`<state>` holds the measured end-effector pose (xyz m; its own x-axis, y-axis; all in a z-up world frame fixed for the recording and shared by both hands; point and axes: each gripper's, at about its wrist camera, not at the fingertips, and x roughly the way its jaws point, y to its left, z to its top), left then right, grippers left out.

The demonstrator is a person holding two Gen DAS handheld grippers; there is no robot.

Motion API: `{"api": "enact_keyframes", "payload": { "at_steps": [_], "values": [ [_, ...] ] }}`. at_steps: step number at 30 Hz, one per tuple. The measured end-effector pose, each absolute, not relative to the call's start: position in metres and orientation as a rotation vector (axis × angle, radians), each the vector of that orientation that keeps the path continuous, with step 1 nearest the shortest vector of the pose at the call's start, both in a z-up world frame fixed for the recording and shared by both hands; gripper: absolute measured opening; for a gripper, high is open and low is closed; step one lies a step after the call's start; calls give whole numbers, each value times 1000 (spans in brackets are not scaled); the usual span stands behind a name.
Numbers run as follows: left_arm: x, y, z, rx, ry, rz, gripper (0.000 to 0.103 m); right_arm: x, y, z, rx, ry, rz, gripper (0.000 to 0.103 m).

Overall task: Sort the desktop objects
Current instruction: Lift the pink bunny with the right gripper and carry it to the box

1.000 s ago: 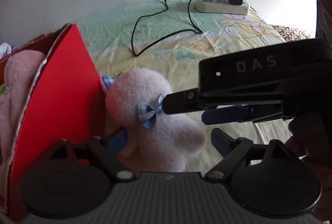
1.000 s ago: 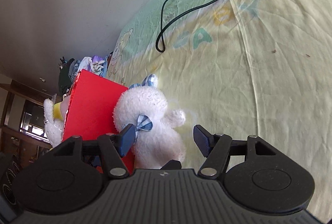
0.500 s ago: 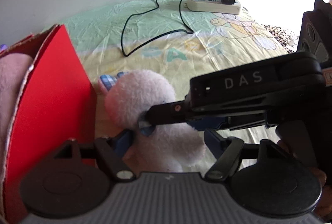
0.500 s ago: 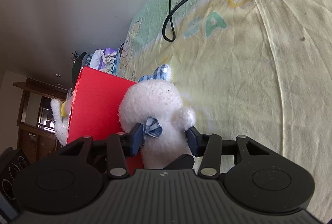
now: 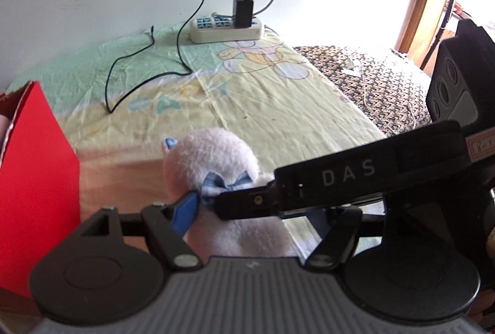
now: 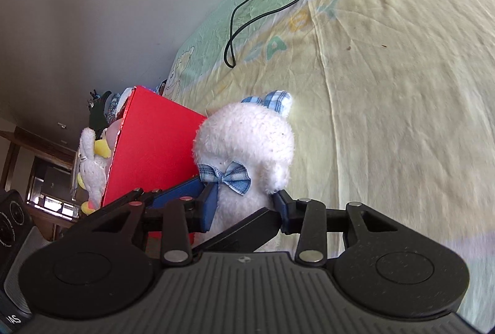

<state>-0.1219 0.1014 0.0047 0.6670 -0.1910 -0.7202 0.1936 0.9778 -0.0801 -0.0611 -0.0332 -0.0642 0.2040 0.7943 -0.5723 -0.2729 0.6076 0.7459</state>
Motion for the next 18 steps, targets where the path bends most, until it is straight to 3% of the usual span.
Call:
{"api": "enact_keyframes", "payload": {
  "at_steps": [9,18],
  "values": [
    [-167,105,32,14,686,-302,74,-108,-42,-27,532,1003,738,42],
    [-211,162,84,45,482,-287,74,-139,2,37,472,798,760,42]
  ]
}}
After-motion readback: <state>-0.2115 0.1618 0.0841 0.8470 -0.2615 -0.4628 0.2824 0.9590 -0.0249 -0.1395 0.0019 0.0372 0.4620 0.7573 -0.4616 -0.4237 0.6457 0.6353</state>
